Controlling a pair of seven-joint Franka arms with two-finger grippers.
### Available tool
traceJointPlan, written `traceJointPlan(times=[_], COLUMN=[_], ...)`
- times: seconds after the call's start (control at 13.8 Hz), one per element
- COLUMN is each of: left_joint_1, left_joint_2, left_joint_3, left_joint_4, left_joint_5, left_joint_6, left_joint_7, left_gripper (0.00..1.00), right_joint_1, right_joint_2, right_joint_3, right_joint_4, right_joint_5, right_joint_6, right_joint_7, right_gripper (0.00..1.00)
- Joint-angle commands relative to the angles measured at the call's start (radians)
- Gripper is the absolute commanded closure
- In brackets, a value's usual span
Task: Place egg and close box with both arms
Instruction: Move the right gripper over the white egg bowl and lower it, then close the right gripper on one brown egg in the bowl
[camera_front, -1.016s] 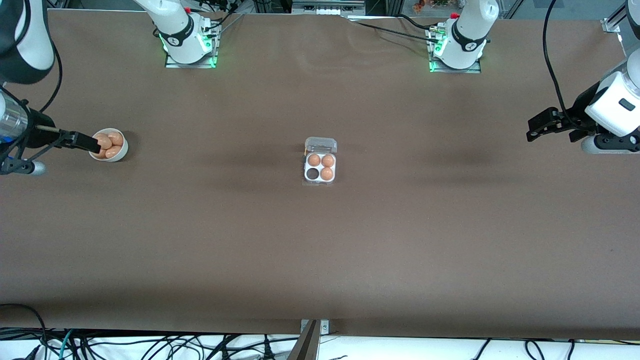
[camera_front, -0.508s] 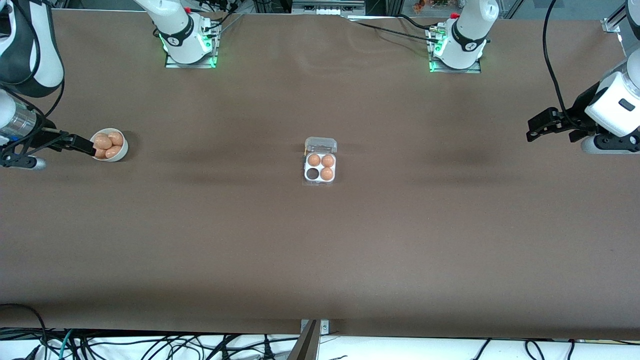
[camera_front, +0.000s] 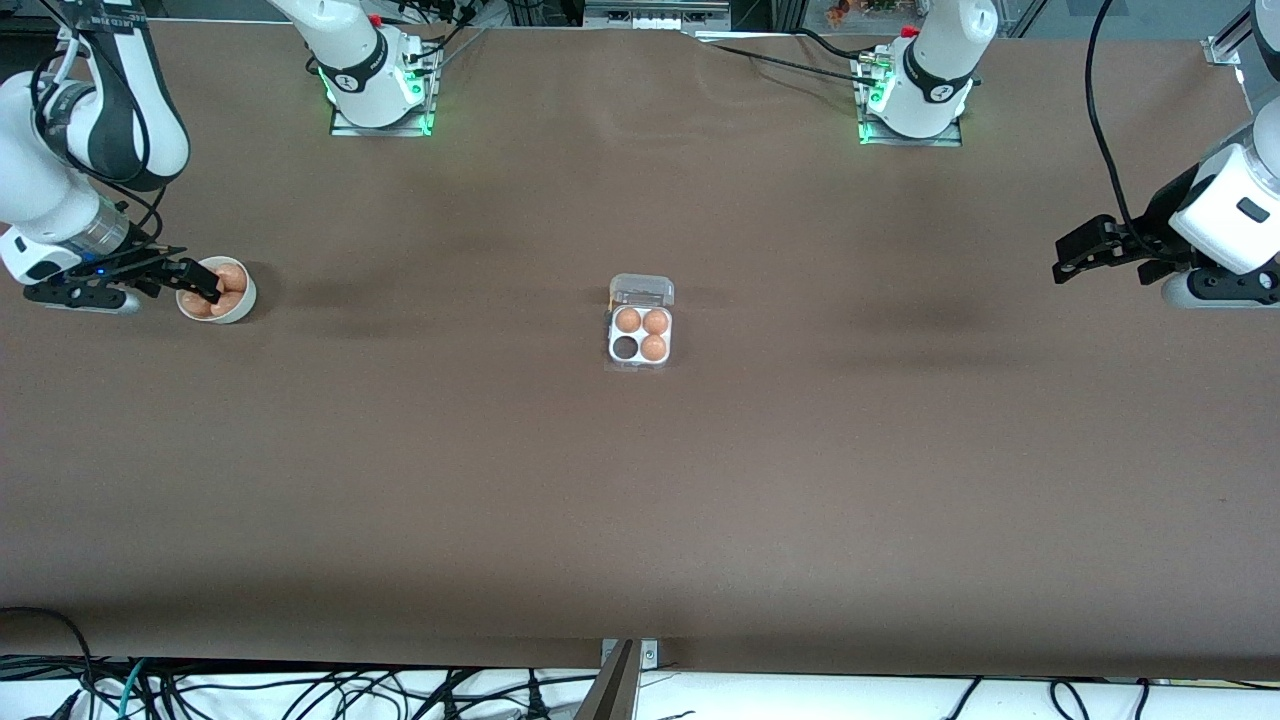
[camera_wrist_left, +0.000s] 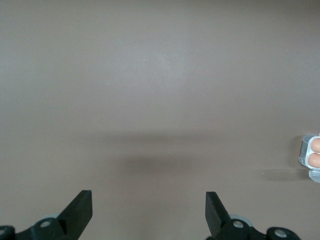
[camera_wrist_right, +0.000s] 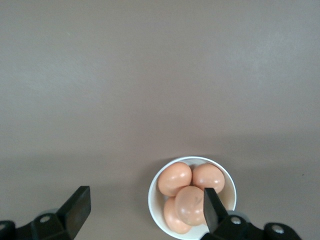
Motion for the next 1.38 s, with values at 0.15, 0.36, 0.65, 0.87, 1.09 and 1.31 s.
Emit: traceJointPlan(times=[0.15, 0.36, 0.65, 0.87, 1.09, 1.31], left_joint_1=[-0.001, -0.001, -0.002, -0.002, -0.002, -0.002], left_joint_2=[0.015, 0.015, 0.015, 0.017, 0.015, 0.015], left_joint_3=[0.001, 0.001, 0.0, 0.0, 0.0, 0.0], left_joint_4=[0.03, 0.032, 0.032, 0.032, 0.032, 0.033], left_joint_5=[-0.021, -0.021, -0.021, -0.018, -0.016, -0.016], left_joint_6=[-0.023, -0.023, -0.023, -0.023, -0.023, -0.023], left_joint_7=[-0.005, -0.005, -0.005, -0.005, -0.005, -0.005], left_gripper=[0.0, 0.0, 0.0, 0.0, 0.0, 0.0], right_joint_1=[0.001, 0.001, 0.001, 0.001, 0.001, 0.001], right_joint_2=[0.047, 0.061, 0.065, 0.081, 0.085, 0.087], right_joint_3=[-0.073, -0.081, -0.088, -0.101, -0.105, -0.105], right_joint_4=[-0.056, -0.09, -0.117, -0.117, -0.117, -0.119], right_joint_5=[-0.011, -0.011, -0.011, -0.011, -0.011, -0.011], right_joint_6=[0.118, 0.159, 0.187, 0.182, 0.182, 0.179], right_joint_7=[-0.119, -0.12, -0.142, -0.175, -0.191, -0.191], right_gripper=[0.0, 0.0, 0.0, 0.0, 0.04, 0.08])
